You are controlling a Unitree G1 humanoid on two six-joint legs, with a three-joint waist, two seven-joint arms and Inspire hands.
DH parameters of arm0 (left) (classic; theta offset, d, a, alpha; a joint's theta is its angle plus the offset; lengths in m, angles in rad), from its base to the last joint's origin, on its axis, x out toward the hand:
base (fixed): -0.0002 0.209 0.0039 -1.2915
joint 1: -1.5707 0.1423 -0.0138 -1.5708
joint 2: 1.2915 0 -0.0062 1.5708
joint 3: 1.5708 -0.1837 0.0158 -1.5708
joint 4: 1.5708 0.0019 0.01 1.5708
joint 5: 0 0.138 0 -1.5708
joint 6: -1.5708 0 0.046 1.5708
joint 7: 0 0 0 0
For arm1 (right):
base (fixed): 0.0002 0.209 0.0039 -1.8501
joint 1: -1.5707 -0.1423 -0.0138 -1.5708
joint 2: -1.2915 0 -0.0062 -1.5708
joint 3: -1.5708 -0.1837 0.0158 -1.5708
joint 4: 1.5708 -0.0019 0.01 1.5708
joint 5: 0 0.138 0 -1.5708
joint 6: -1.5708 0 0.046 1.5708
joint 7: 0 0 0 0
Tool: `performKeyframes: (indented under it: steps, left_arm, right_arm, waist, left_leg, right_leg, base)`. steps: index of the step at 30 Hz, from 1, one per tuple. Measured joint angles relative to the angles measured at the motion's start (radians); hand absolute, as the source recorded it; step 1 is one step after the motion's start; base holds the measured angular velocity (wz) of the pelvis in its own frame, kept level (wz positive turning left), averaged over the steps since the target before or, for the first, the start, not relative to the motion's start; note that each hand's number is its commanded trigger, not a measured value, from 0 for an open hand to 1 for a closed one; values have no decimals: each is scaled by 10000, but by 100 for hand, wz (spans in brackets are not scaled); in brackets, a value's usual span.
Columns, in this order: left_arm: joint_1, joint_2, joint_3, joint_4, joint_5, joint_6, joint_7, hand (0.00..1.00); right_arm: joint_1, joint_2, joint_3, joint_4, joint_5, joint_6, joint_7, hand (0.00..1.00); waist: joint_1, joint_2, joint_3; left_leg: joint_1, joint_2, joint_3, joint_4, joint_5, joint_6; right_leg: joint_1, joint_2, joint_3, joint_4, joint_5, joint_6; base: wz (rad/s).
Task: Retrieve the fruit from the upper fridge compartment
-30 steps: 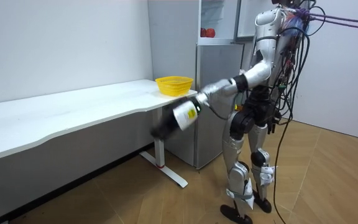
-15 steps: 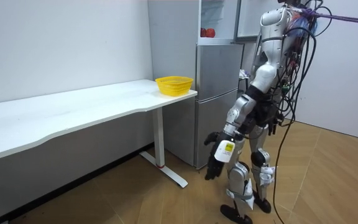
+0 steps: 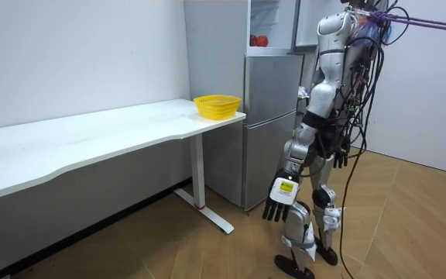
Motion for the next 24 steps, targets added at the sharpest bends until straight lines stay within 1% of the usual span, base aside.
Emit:
performKeyframes:
  steps: [4,5,6,8,10,13,14,16,18,19,20,22,23,24]
  left_arm:
    - [-245,120,-539,-3,443,17,-392,0]
    - [-294,173,-799,-14,460,16,-421,0]
    - [-305,240,-1063,-27,566,6,-447,0]
    - [-300,333,-1283,-28,635,-10,-575,0]
    - [-405,367,-1457,-30,756,-48,-602,0]
    - [-524,453,-1727,-29,860,-107,-636,0]
    - [-566,528,-1941,-29,892,-131,-644,0]
    - [-570,540,-2078,-29,1046,-257,-656,0]
    - [-567,563,-2270,-29,1074,-360,-658,0]
    - [-569,563,-2277,-29,1099,-394,-661,0]
    - [-574,550,-2277,-29,1223,-511,-693,0]
    - [-606,546,-2280,-39,1300,-592,-793,0]
    - [-618,541,-2314,-55,1328,-632,-820,0]
    - [-638,538,-2332,-59,1423,-658,-827,0]
  right_arm:
    - [-12,120,234,184,11,8,17,0]
    - [-106,166,345,256,47,44,39,0]
    - [-135,204,432,251,49,112,87,0]
    - [-215,256,475,221,50,110,94,0]
    - [-266,285,506,154,53,3,60,0]
    - [-278,287,731,-163,328,-118,-254,0]
    - [-269,288,784,-323,448,-229,-443,0]
    - [-298,286,763,-630,542,-400,-692,0]
    - [-390,249,754,-711,642,-586,-1132,0]
    - [-386,249,745,-767,661,-610,-1230,0]
    - [-364,243,741,-933,662,-692,-1377,0]
    - [-358,212,736,-1149,722,-899,-1576,0]
    - [-295,196,736,-1465,796,-966,-1673,0]
    - [-105,169,745,-2007,869,-973,-1697,0]
  waist:
    - [-33,9,1]
    - [-51,15,3]
    - [-84,17,2]
    - [-256,18,2]
    - [-285,23,-2]
    - [-292,45,-5]
    - [-346,41,-7]
    - [-390,59,-8]
    - [-506,109,-7]
    - [-516,110,-7]
    - [-514,107,-5]
    - [-524,169,5]
    - [-534,195,44]
    - [-528,222,38]
  left_leg:
    - [-6,8,-31,-56,-3,-2]
    - [-8,6,-33,-56,-3,-2]
    - [-11,-2,-33,-57,-3,-2]
    - [-35,-12,-39,-56,-3,-1]
    - [-172,-11,-36,-39,0,3]
    - [-269,-14,57,-30,4,8]
    - [-308,-15,72,-16,5,8]
    - [-327,-11,155,-16,6,8]
    - [-370,-5,202,-49,6,8]
    - [-385,-4,232,-55,6,8]
    - [-428,-3,326,-60,6,8]
    - [-504,4,432,-60,6,8]
    - [-518,14,466,-71,7,7]
    - [-519,31,543,-97,7,6]
  right_leg:
    - [0,18,64,3,-1,-1]
    - [-8,21,76,-1,-1,-1]
    - [-12,19,78,-3,-3,0]
    - [-38,17,96,-9,-13,9]
    - [-182,20,139,12,-14,10]
    - [-328,26,245,31,-9,12]
    - [-364,26,241,36,-6,12]
    - [-456,29,310,71,-3,11]
    - [-556,35,488,163,-3,11]
    - [-569,35,519,163,-3,11]
    - [-639,46,555,174,0,6]
    - [-761,68,685,176,23,-14]
    - [-797,78,745,176,41,-17]
    - [-843,86,769,185,46,-20]
  base:
    - [0]
    - [0]
    - [0]
    - [0]
    - [-2]
    - [-7]
    - [-5]
    - [-9]
    - [-7]
    - [-11]
    - [-18]
    - [-18]
    - [-14]
    - [-13]
